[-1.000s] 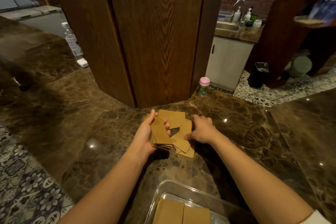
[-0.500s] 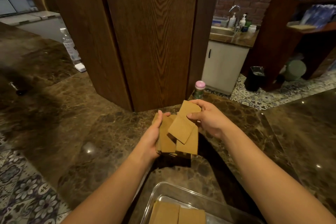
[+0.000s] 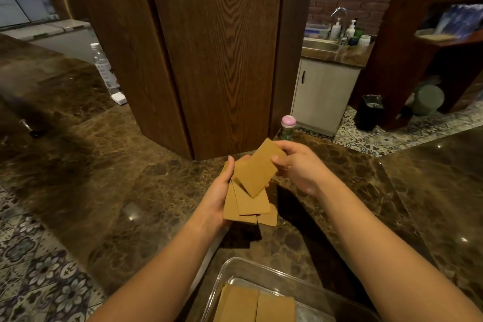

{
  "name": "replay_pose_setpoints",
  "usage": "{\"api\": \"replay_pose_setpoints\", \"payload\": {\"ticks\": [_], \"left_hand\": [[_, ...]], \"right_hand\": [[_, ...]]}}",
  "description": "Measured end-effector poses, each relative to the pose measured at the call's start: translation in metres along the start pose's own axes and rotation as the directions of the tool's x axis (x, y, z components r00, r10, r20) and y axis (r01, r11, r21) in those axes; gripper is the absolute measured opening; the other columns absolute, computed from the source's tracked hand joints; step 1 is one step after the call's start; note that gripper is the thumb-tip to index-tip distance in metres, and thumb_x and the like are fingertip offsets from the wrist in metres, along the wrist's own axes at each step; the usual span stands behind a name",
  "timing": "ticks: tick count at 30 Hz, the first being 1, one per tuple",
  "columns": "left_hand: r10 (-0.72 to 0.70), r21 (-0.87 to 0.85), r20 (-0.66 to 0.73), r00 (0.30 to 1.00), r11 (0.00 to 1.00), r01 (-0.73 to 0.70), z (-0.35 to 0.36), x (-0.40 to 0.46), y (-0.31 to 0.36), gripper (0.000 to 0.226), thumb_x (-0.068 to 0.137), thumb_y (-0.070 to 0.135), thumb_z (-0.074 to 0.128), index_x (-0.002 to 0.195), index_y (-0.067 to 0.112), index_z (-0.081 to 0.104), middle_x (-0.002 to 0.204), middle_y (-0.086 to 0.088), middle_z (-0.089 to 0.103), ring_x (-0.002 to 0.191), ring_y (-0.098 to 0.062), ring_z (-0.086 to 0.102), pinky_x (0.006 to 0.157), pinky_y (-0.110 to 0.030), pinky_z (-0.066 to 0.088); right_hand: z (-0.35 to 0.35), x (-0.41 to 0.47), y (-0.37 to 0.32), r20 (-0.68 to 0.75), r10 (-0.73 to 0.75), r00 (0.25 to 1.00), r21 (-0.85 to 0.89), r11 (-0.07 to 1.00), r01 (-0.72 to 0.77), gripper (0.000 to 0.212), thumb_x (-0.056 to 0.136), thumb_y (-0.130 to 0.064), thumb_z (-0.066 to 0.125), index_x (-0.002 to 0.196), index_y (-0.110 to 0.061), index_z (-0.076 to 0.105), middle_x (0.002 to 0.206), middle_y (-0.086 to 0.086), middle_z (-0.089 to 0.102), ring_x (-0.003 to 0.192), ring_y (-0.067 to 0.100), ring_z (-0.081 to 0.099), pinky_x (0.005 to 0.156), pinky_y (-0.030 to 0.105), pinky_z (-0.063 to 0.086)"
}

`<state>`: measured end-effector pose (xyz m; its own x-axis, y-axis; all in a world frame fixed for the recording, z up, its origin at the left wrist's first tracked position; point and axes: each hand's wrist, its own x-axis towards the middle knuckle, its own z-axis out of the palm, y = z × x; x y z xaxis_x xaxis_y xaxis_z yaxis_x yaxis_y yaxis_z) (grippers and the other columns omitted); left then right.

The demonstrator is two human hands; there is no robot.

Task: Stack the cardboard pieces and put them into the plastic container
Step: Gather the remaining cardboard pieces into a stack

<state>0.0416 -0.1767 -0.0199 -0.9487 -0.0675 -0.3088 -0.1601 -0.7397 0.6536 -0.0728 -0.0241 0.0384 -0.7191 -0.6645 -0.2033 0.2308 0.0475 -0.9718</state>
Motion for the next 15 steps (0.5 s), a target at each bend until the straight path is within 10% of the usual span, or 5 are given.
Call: {"api": "replay_pose_setpoints", "payload": {"ticks": [4, 10, 15], "left_hand": [[-0.049, 0.025, 0.004, 0.999, 0.998, 0.049, -0.003, 0.002, 0.002, 0.075, 0.078, 0.07, 0.05, 0.135, 0.023, 0.058, 0.12, -0.018, 0.071, 0.101, -0.034, 0.071, 0.083, -0.047, 0.058], [-0.059, 0.016, -0.064, 0.996, 0.998, 0.06, 0.009, 0.008, -0.007, 0.07, 0.074, 0.068, 0.059, 0.119, 0.016, 0.068, 0.092, -0.018, 0.072, 0.08, -0.032, 0.071, 0.07, -0.044, 0.058], [0.047, -0.103, -0.069, 0.997, 0.993, -0.054, 0.002, 0.008, -0.003, 0.059, 0.08, 0.056, 0.061, 0.13, 0.025, 0.055, 0.097, -0.018, 0.066, 0.064, -0.029, 0.066, 0.055, -0.041, 0.059]], "right_hand": [[-0.01, -0.003, -0.006, 0.119, -0.02, 0.993, -0.188, 0.981, 0.042, 0.038, 0.094, 0.004, 0.058, 0.125, -0.016, 0.069, 0.118, 0.004, 0.069, 0.108, 0.017, 0.064, 0.08, 0.029, 0.05], [0.023, 0.001, 0.011, 0.149, -0.219, 0.964, -0.783, 0.57, 0.25, 0.036, 0.091, -0.04, 0.07, 0.125, -0.031, 0.066, 0.125, -0.008, 0.046, 0.126, 0.015, 0.037, 0.102, 0.033, 0.034], [0.02, 0.014, 0.022, 0.111, -0.167, 0.98, -0.658, 0.727, 0.198, 0.071, 0.086, -0.052, 0.071, 0.148, -0.042, 0.037, 0.15, 0.002, 0.036, 0.141, 0.024, 0.03, 0.111, 0.049, 0.038]]}}
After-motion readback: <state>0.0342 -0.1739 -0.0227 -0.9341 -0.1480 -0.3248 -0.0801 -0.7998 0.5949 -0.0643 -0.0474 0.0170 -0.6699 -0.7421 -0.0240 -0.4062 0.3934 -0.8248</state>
